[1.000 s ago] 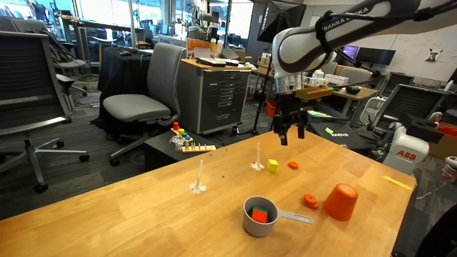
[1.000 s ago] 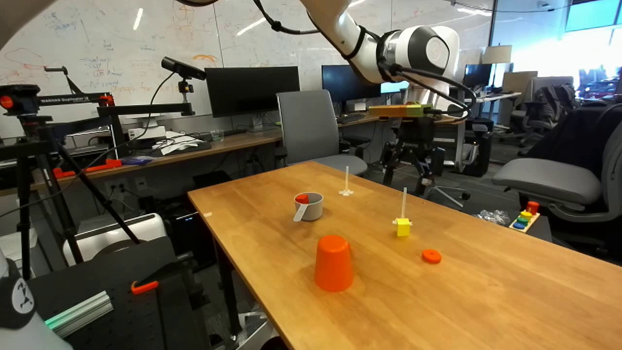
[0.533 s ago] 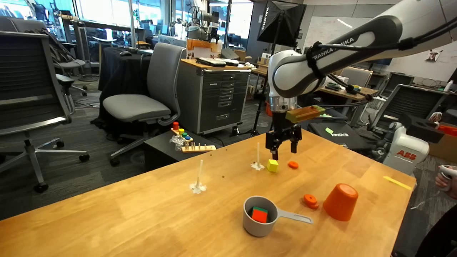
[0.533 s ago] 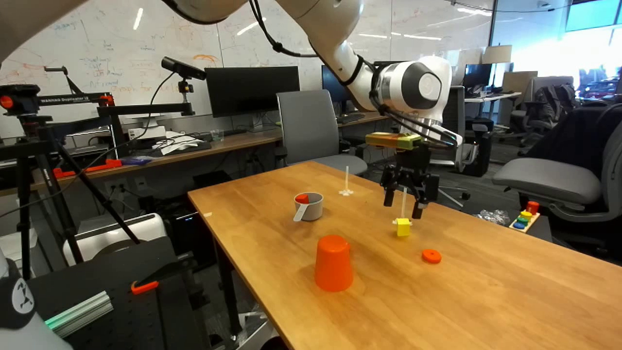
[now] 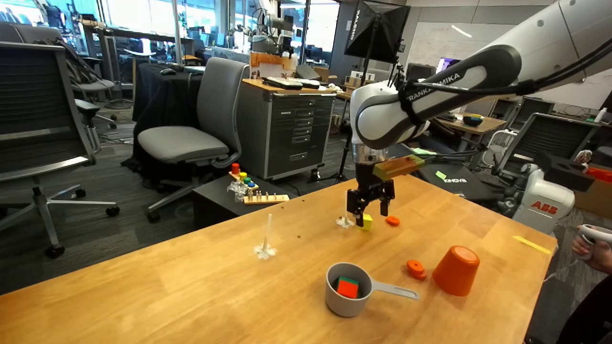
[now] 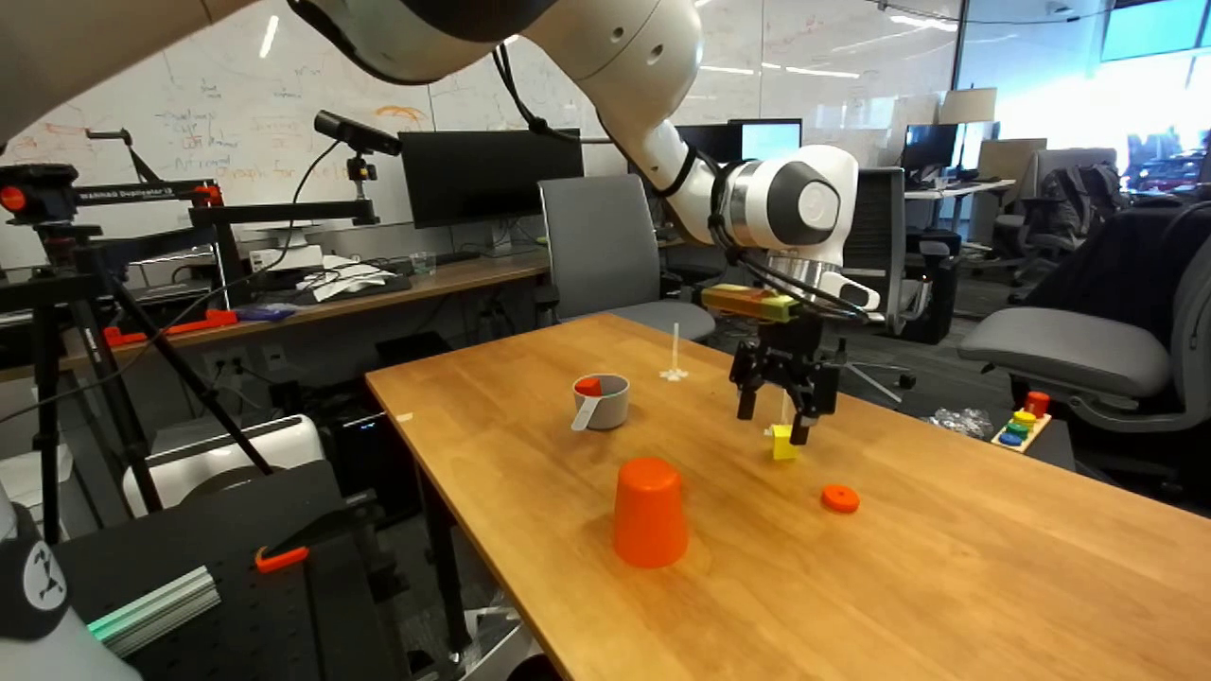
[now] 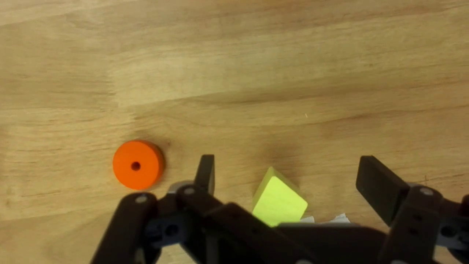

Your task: Put the three blocks in the gray cup

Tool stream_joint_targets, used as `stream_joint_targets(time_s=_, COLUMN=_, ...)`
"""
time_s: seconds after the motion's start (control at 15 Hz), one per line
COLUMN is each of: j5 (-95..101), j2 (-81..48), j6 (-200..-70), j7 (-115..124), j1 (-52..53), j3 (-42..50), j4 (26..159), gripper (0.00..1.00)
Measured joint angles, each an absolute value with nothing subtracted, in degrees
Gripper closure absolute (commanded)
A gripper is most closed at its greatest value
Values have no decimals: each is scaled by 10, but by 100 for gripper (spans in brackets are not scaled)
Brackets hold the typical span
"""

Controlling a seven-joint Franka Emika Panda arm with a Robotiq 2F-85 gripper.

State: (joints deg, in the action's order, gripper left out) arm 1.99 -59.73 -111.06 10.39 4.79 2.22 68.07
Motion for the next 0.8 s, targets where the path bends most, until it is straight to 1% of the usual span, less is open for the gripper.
stream_joint_targets(time_s=0.33, j5=20, j2=-625, j6=-1110, j7=103, j1=54, j3=22, j4=644, gripper=0)
stream_joint_targets(time_s=0.4, j5=20, j2=-629, j6=-1110, j7=103, j1=54, j3=22, j4=636, gripper=25)
stream_joint_targets(time_s=0.47, j5=20, j2=-634, j6=-1110, j7=103, j1=54, j3=22, j4=630, gripper=26)
stream_joint_targets(time_s=0.53, j5=20, j2=-638, j6=-1110, j7=103, j1=54, j3=22, j4=624, gripper=32)
stream_joint_targets(time_s=0.73, j5=20, j2=-647, j6=-1108, j7=101, j1=53, j3=22, j4=610, gripper=58)
stream_joint_targets(time_s=0.8, j5=20, j2=-649, j6=-1107, j7=100, j1=52, j3=22, j4=608, gripper=65)
